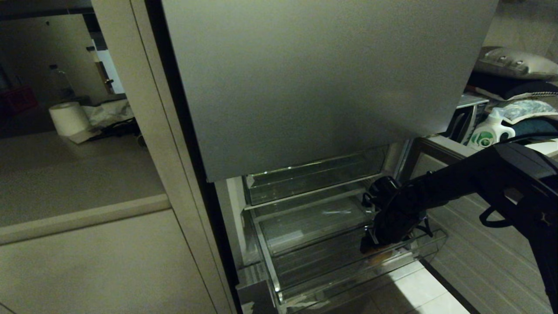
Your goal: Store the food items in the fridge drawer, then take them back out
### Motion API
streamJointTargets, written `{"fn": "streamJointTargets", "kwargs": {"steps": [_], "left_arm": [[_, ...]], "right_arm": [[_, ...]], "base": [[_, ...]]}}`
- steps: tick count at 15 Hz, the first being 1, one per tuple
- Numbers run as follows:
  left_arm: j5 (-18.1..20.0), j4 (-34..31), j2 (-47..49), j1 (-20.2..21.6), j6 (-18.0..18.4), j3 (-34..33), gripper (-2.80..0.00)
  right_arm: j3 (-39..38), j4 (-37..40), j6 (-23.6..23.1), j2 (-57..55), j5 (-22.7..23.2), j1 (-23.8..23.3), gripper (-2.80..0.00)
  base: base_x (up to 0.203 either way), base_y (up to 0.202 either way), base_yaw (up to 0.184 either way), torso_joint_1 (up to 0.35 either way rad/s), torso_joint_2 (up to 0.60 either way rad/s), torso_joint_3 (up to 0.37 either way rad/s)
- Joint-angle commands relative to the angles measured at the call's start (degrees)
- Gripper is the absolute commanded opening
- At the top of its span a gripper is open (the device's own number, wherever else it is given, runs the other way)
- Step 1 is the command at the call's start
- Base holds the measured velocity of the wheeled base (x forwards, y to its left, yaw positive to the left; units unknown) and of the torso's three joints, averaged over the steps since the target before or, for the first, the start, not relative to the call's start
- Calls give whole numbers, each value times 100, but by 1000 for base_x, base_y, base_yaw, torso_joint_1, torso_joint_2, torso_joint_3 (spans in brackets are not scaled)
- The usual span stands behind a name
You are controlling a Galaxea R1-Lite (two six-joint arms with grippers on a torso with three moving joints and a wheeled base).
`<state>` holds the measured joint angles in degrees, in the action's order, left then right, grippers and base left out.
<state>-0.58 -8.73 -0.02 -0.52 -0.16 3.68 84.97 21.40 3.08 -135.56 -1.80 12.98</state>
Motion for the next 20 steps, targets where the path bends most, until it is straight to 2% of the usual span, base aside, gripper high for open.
{"fn": "streamJointTargets", "kwargs": {"steps": [1, 8, 9, 16, 20], "left_arm": [[-3, -6, 2, 0, -2, -3, -280], [-3, -6, 2, 0, -2, -8, -280], [-3, -6, 2, 0, -2, -8, -280], [-3, -6, 2, 0, -2, 1, -280], [-3, -6, 2, 0, -2, 1, -280]], "right_arm": [[18, 142, 34, 21, -3, 2, 0], [2, 242, 43, 21, 4, 11, 0], [2, 242, 52, 21, 4, 11, -280], [42, 230, 35, 23, -11, 11, -280], [671, 206, 19, 10, -31, 41, -280]], "base": [[0, 0, 0, 0, 0, 0], [0, 0, 0, 0, 0, 0], [0, 0, 0, 0, 0, 0], [0, 0, 0, 0, 0, 0], [0, 0, 0, 0, 0, 0]]}}
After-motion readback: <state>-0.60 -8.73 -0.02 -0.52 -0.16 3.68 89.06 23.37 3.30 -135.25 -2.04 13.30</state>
